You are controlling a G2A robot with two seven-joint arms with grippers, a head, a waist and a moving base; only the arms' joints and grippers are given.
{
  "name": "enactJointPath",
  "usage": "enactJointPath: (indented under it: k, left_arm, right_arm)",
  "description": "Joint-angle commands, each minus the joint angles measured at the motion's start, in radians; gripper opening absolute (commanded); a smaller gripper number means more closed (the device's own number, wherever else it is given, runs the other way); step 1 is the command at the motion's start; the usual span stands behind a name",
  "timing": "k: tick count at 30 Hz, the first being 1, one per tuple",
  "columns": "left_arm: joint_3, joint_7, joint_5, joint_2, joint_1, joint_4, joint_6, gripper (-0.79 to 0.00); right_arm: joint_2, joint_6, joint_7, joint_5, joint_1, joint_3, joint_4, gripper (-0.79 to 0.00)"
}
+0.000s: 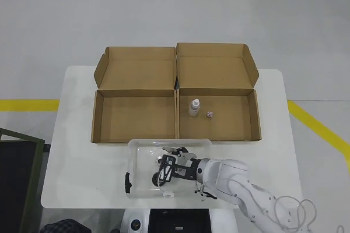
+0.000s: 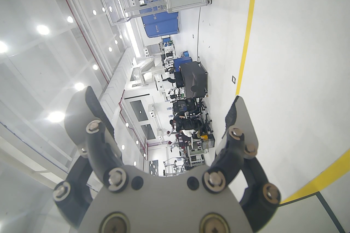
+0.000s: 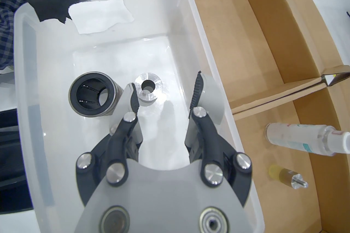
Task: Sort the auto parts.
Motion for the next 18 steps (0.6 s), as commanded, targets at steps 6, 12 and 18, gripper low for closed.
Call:
enactJointPath:
  k: [6,12,18]
  left_arm:
    - [0.0,0.0,0.0,0.0,0.0,0.0,0.0,0.0]
    - [0.0,0.0,0.0,0.0,0.0,0.0,0.0,0.0]
    - [0.0,0.0,0.0,0.0,0.0,0.0,0.0,0.0]
  right_arm:
    - [-0.01,-0.003,0.009,0.021,0.03,-0.017,0.059,-0.422]
    - [-0.017,-0.012,0.01,0.037,0.044,-0.031,0.096,-0.422]
    - [-0.022,-0.02,0.01,0.043,0.048,-0.045,0.103,-0.422]
